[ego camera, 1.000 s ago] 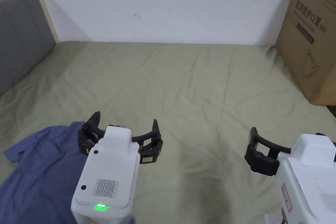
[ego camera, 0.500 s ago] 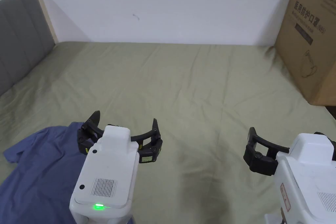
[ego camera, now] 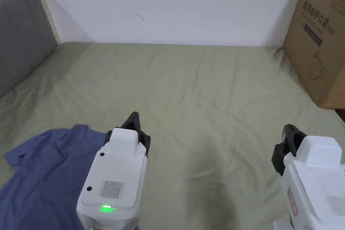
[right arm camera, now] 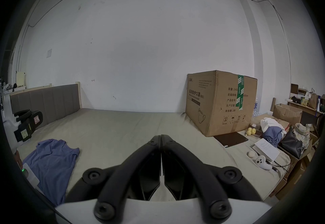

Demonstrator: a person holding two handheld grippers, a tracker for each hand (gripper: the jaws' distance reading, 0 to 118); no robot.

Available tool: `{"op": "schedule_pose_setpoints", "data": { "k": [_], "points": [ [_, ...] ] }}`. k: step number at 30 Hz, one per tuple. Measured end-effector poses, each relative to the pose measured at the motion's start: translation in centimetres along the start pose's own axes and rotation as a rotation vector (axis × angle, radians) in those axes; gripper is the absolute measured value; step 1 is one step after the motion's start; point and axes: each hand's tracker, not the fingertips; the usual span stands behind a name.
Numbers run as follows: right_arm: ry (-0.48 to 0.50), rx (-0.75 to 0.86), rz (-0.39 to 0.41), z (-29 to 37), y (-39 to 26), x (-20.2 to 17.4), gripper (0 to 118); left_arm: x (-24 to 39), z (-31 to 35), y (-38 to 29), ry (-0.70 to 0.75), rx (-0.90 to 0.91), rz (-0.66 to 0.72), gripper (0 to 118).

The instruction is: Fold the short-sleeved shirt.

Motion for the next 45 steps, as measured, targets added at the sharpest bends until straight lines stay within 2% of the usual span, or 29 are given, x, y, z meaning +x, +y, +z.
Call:
{"op": "schedule_pose_setpoints", "data": {
  "k": [6, 12, 17, 26, 32, 39, 45],
  "points": [
    [0.021, 0.012, 0.003, -0.1, 0.2, -0.3, 0, -0.5, 0.0, -0.2, -0.002, -0.016, 0.008, 0],
    [0.105, 0.028, -0.005, -1.2, 0.8, -2.4, 0, -3.4, 1.1, -0.4, 0.08, -0.033, 0.014, 0],
    [0.257, 0.052, 0.003, -2.7, 1.6, -7.0, 0, -8.4, 3.3, -0.9, 0.231, -0.056, 0.011, 0],
    [0.55, 0.062, 0.001, -3.8, 2.3, -17.7, 0, -18.4, 10.8, -1.4, 0.54, -0.097, -0.007, 0],
    [0.684, 0.055, 0.008, -3.1, 1.8, -22.7, 0, -22.3, 15.7, -1.8, 0.689, -0.127, -0.006, 0],
    [0.743, 0.049, 0.028, -2.8, 1.6, -24.7, 0, -23.9, 17.6, -2.2, 0.74, -0.155, -0.006, 0],
    [0.732, 0.049, 0.038, -3.2, 1.8, -24.6, 0, -24.4, 15.8, -2.6, 0.679, -0.199, 0.009, 0]
  ]
}}
